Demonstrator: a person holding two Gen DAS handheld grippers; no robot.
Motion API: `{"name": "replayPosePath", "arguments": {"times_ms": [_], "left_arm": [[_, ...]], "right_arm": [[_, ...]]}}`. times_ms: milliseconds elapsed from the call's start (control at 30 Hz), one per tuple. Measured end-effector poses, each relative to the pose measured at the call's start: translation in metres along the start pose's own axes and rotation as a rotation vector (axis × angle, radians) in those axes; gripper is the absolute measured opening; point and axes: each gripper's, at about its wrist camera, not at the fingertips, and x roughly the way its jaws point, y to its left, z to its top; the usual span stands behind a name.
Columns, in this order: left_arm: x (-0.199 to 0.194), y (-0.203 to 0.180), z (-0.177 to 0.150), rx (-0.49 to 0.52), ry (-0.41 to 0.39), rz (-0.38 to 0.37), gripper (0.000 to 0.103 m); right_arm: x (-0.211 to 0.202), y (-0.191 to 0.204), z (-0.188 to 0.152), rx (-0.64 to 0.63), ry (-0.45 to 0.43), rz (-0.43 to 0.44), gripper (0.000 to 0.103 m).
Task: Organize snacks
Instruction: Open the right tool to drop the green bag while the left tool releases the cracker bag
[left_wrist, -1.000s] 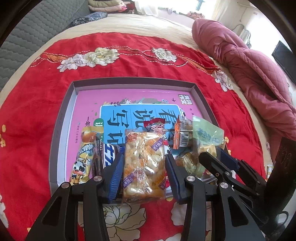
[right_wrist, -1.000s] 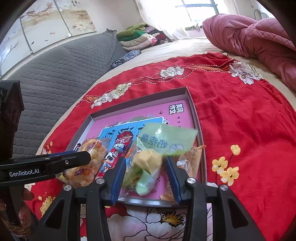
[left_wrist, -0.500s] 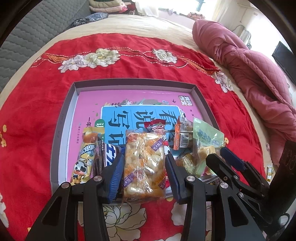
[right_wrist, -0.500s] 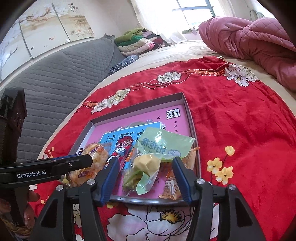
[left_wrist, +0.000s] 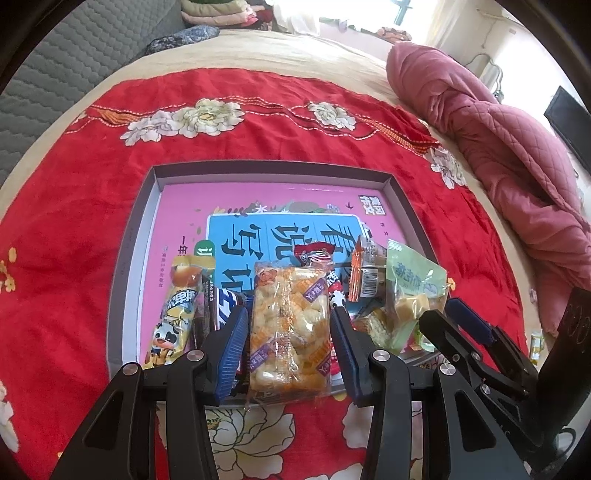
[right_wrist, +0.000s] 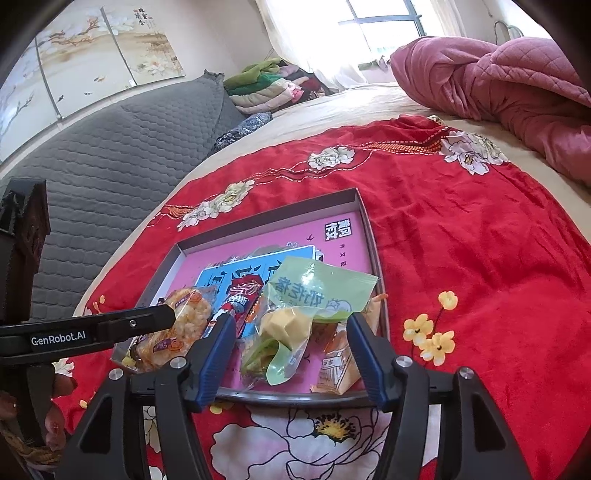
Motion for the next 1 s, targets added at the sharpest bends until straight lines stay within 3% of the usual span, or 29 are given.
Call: {"name": "replayPosePath", "arguments": {"times_ms": [700, 1000], "left_arm": [[-0.022, -0.001, -0.003, 0.010, -0.025, 0.003, 0.059], [-0.049, 0.001, -0.023, 0.009, -0.025, -0.007, 0.065]], "right_arm": [[-0.017, 0.009, 0.004, -0.049, -0.050, -0.055, 0.071], [-0.043, 0.024, 0.002, -0.069, -0.063, -0.101, 0.083]]}}
